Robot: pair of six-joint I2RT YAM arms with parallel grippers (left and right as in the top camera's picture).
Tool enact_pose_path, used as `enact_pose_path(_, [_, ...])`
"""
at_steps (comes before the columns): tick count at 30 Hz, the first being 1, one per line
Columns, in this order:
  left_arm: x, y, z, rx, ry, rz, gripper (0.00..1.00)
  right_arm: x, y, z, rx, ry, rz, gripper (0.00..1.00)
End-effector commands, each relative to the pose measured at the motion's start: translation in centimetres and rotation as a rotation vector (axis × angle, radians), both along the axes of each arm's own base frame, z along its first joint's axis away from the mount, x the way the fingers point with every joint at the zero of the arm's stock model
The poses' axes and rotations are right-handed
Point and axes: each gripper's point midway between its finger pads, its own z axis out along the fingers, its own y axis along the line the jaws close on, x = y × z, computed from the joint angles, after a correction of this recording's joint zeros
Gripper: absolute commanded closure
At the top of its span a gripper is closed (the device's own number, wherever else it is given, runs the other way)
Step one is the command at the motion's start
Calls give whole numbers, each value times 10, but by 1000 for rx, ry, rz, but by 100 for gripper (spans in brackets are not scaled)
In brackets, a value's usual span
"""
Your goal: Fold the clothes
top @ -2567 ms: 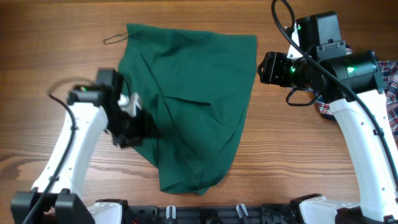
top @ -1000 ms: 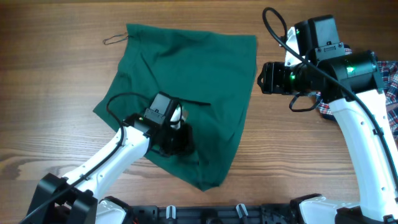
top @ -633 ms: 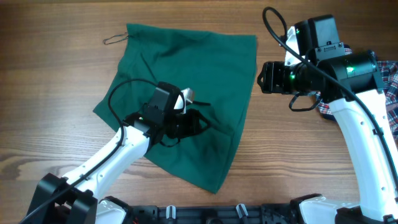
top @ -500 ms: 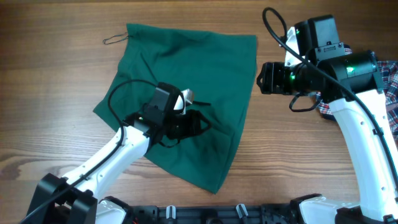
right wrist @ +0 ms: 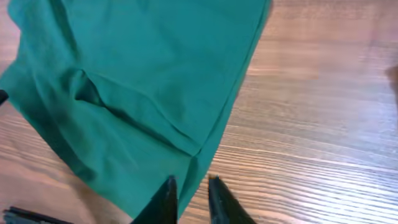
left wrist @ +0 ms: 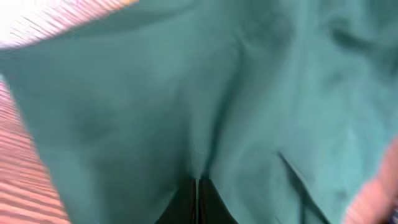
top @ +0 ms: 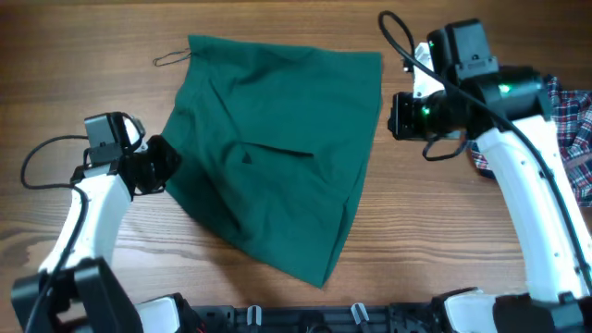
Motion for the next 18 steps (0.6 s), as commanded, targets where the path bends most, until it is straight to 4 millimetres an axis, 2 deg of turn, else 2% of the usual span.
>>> enact_pose_path(1, [10,27,-42,115,73,42,96,5,9,-7,40,22,20,87])
enact_pose_path(2, [14,31,-56,115,89,78,96,7,10,-6,42,12,20,87])
enact_pose_path(4, [16,33,-71,90,114,123,96,6,10,-6,46,14,22,87])
enact_pose_path(5, [7,34,-87,66,185,199,96,4,10,-6,42,19,27,87])
enact_pose_path(7, [-30,44,-103,57,370,423,96,3,10,-7,38,20,38,87])
enact_pose_path(10, [-79,52,-107,-21,585,732,96,4,10,-6,36,13,46,87])
enact_pose_path(13, [-108,67,-105,-54,681,838,96,7,10,-6,38,3,45,87])
enact_pose_path(16, [-128,79,-103,-100,736,891,96,17,14,-4,51,-29,41,87])
enact_pose_path(17, [-127,77,-103,-119,731,869,96,25,18,-6,73,-35,25,88])
enact_pose_path(18, [-120,68,-102,-165,720,832,96,40,32,-15,132,-37,48,93])
